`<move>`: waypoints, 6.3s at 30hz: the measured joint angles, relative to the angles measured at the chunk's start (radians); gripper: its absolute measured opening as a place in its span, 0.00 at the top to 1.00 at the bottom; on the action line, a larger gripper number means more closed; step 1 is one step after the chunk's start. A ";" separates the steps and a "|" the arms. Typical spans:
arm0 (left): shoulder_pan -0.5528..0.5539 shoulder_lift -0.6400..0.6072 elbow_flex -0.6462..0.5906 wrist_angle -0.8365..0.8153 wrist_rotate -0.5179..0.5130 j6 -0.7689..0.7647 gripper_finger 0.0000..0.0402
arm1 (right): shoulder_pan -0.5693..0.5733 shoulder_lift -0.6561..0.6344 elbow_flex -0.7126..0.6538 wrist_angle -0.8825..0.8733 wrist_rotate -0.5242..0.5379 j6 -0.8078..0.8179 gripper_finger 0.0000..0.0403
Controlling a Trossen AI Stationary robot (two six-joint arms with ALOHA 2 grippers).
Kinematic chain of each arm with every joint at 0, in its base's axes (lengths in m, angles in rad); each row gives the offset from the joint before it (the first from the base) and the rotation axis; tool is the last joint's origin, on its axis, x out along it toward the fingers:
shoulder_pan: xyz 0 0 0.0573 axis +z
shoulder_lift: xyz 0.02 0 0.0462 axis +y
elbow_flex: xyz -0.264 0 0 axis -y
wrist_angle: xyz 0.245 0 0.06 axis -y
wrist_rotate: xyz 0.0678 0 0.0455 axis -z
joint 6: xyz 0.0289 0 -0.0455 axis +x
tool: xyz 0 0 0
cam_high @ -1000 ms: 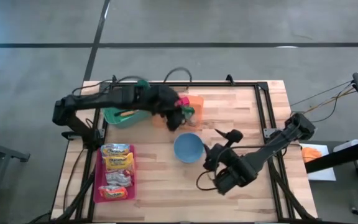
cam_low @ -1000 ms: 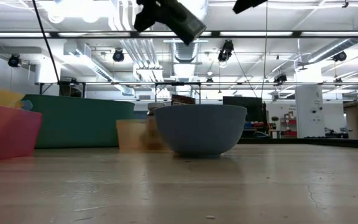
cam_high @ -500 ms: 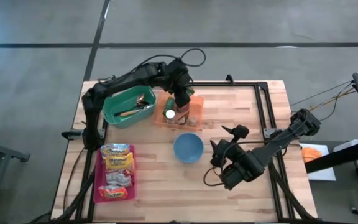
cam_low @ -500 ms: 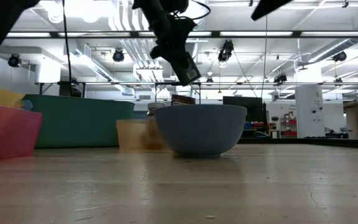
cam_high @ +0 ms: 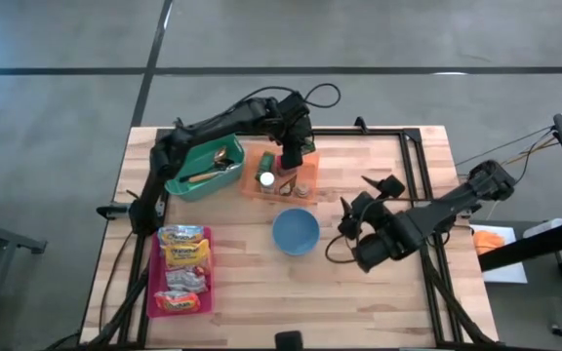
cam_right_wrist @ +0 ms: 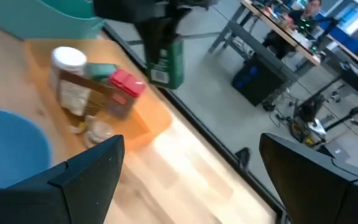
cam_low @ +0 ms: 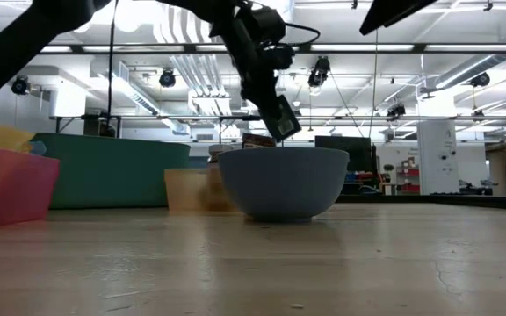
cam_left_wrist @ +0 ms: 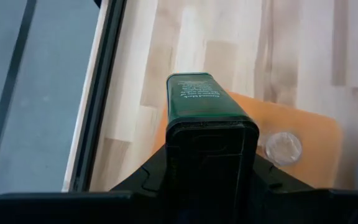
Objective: Pick & Place Food Item
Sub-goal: Put the green spice can into the orange bin, then adjust the white spice bottle in the orange bin
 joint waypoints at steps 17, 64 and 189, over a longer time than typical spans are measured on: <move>-0.023 0.093 0.004 -0.054 0.009 0.015 0.73 | -0.196 -0.163 -0.192 0.125 0.022 -0.065 0.08; -0.095 0.103 -0.116 -0.157 0.008 0.041 0.73 | -0.204 -0.185 -0.247 0.176 0.009 -0.136 0.08; -0.039 -0.304 -0.683 0.036 0.002 -0.628 0.38 | -0.440 -0.176 0.115 0.298 -0.202 -0.364 0.08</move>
